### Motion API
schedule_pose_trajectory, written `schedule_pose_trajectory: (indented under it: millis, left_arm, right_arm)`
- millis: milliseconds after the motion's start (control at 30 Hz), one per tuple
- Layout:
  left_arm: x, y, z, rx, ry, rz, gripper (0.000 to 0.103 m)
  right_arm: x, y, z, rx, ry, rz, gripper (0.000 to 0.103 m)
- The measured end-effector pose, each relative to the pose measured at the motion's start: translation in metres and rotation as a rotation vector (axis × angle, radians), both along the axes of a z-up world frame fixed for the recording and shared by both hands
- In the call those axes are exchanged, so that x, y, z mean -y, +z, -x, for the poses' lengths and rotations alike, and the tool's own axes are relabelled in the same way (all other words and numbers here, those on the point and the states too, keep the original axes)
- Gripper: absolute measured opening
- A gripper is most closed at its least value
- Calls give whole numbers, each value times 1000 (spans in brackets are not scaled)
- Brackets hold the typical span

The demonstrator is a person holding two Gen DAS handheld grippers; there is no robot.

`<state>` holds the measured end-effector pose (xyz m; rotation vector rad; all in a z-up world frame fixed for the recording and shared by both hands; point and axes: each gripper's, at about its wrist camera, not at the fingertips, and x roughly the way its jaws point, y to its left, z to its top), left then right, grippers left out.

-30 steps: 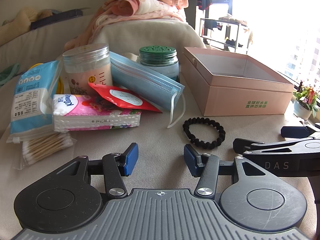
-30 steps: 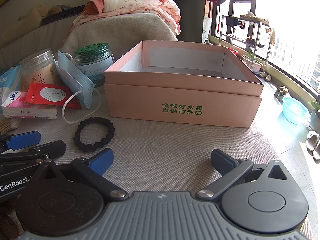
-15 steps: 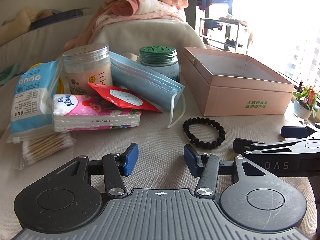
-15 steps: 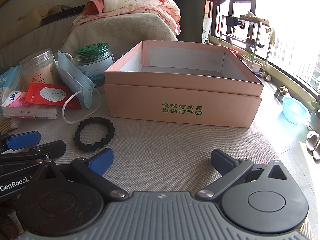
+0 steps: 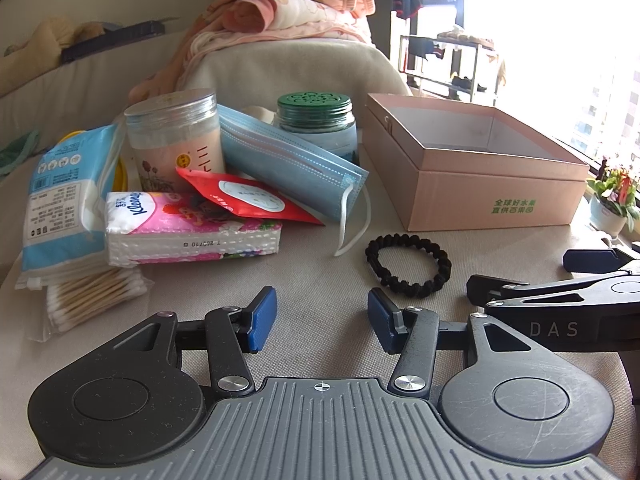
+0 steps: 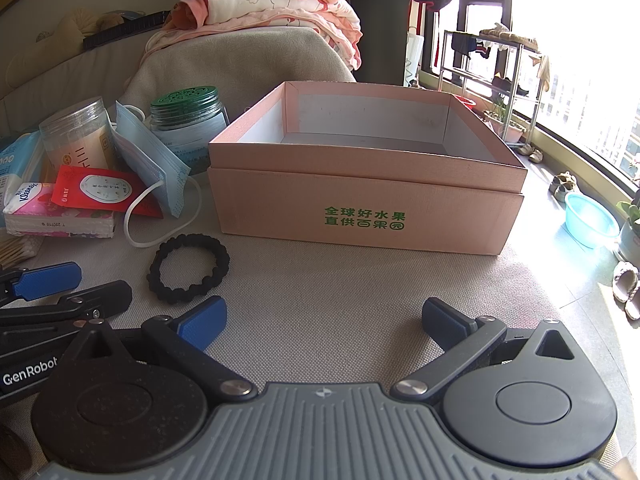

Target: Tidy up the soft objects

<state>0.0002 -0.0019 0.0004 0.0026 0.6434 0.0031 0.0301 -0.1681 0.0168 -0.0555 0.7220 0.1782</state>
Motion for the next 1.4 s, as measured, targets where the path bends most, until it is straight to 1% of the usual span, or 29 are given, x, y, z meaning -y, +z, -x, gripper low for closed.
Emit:
schedule_pose_trajectory:
  millis: [633,733,800,833,900,933,1000,1067,1133,1167,1233,1333,1400]
  left_arm:
    - [0,0,0,0,0,3,55]
    - [-3,0,1,2,-7,19,55]
    - [-7,2,2,-2,-26,36,54]
    - [-11,4,3,-4,-41,59,54]
    - [-23,11,9,13,-63,104,54]
    - [-29,18,12,32,-62,108,54]
    - [-46,37,23,95,-64,109,54]
    - [-65,57,28,162,-39,74,54]
    - [-91,74,27,215,45,42,54]
    - [-103,78,25,228,86,39,54]
    - [-131,82,15,213,185,59,53]
    - [-153,75,-2,166,210,87,53]
    - [-160,63,-19,95,205,71,54]
  right_arm:
    - [1,-1,-1,-2,1,-5,103]
    - [1,0,-3,-30,15,-3,103]
    - [1,1,-9,-78,41,8,103]
    - [0,3,-13,-97,43,8,103]
    - [-2,3,-13,-114,39,20,103]
    - [-2,3,-12,-119,35,22,103]
    - [-1,5,-9,-128,33,27,103]
    - [-2,6,-10,-147,37,28,103]
    - [-3,9,-14,-181,78,41,103]
    - [-5,10,-16,-202,121,45,103]
    - [-12,15,-17,-218,170,46,103]
    - [-21,26,-9,-154,198,26,103]
    - [-29,34,-3,-110,243,9,103]
